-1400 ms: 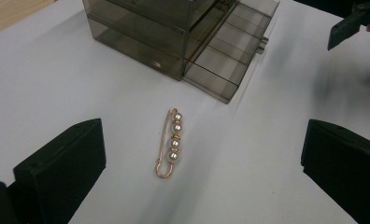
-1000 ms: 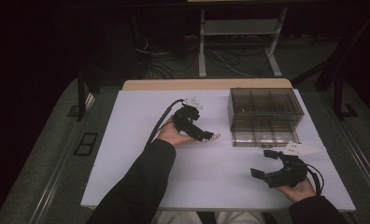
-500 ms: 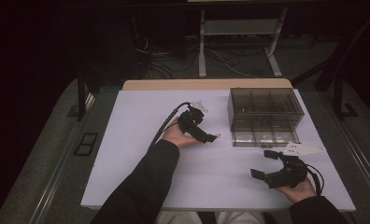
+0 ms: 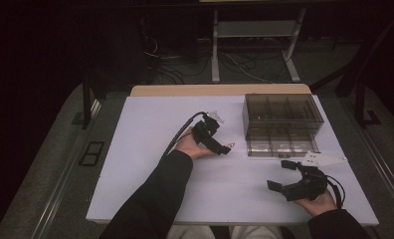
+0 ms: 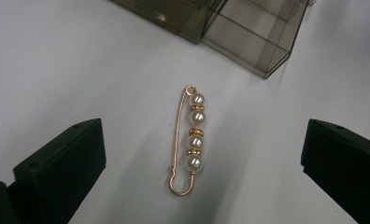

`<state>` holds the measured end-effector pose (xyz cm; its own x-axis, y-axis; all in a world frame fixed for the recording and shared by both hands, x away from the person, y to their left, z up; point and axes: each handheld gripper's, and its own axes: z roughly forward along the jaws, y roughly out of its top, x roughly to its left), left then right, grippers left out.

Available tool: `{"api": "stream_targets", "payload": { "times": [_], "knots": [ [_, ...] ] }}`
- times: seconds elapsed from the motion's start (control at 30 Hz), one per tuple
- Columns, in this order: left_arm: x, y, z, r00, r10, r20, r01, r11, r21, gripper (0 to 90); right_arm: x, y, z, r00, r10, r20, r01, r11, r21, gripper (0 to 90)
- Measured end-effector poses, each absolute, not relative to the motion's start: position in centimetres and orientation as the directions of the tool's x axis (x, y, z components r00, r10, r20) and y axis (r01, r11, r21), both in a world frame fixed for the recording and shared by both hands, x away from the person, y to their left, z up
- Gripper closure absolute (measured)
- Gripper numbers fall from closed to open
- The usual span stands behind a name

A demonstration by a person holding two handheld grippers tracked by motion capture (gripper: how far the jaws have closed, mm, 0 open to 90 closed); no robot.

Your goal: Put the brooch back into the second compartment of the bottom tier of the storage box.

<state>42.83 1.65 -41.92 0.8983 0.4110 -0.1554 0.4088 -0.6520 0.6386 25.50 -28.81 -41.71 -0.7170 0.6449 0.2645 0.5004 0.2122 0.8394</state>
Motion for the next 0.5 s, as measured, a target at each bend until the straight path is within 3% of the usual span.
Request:
{"api": "stream_targets", "payload": {
  "times": [0.2,0.5],
  "knots": [
    [43.0,1.4,-42.5,0.906,0.403,-0.132,0.394,-0.684,0.613,0.2,25.5,-28.8,-41.7,-0.719,0.642,0.266,0.502,0.215,0.838,0.2],
    [42.7,0.8,-43.2,0.913,0.396,-0.102,0.371,-0.698,0.612,8.1,25.5,-28.8,-41.7,-0.721,0.642,0.262,0.501,0.222,0.836,0.2]
  ]
}}
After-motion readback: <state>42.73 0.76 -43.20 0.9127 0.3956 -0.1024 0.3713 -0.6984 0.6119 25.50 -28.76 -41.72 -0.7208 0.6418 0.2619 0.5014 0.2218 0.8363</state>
